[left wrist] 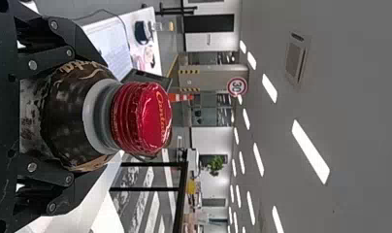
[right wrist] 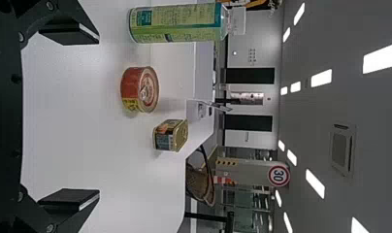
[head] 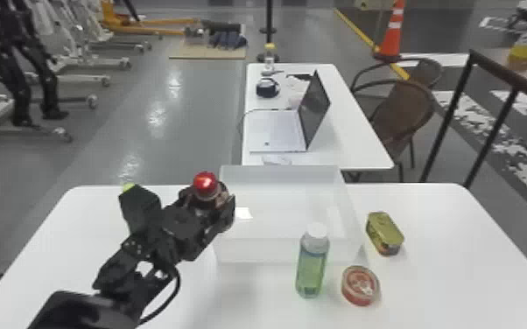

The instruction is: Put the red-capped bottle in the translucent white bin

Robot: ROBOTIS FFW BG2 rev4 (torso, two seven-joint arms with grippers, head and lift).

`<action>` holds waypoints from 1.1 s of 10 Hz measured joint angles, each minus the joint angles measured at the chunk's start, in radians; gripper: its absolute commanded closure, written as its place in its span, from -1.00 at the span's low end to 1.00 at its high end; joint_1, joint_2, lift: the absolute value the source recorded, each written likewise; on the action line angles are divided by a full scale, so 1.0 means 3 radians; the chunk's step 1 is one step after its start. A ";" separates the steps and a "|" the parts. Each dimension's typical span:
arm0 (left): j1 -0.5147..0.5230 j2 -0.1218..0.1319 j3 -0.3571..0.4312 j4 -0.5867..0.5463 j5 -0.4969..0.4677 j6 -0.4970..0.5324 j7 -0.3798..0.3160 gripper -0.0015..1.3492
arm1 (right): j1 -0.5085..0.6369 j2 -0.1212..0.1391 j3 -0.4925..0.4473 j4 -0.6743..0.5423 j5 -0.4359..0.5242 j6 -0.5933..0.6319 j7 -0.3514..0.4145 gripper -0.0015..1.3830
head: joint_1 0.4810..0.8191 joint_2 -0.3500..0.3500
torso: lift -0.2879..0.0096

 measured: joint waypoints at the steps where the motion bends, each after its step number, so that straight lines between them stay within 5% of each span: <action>1: -0.0184 0.0045 -0.0118 0.0161 0.0017 -0.0038 -0.0040 0.58 | -0.0023 0.0000 0.0009 0.0018 -0.0003 0.0000 0.0007 -0.75 | -0.60 0.00 | 0.26; 5: -0.0739 0.0038 -0.0434 0.0857 0.0158 -0.0207 -0.0157 0.58 | -0.0089 0.0000 0.0034 0.0072 -0.0005 0.0000 0.0025 -0.75 | -0.60 0.00 | 0.26; 6: -0.0847 -0.0015 -0.0468 0.1077 0.0202 -0.0259 -0.0230 0.30 | -0.0097 0.0000 0.0038 0.0081 -0.0005 0.0000 0.0028 -0.75 | -0.60 0.00 | 0.26; 7: -0.0928 -0.0072 -0.0475 0.1241 0.0183 -0.0302 -0.0267 -0.42 | -0.0107 0.0000 0.0039 0.0089 -0.0005 0.0000 0.0035 -0.75 | -0.60 0.00 | 0.26; 8: -0.0968 -0.0099 -0.0473 0.1316 0.0133 -0.0301 -0.0261 -0.78 | -0.0113 0.0000 0.0039 0.0094 -0.0007 0.0000 0.0040 -0.75 | -0.60 0.00 | 0.26; 11: -0.0998 -0.0100 -0.0378 0.1361 0.0059 -0.0324 -0.0257 -0.82 | -0.0118 0.0000 0.0040 0.0096 -0.0014 0.0000 0.0046 -0.75 | -0.60 0.00 | 0.26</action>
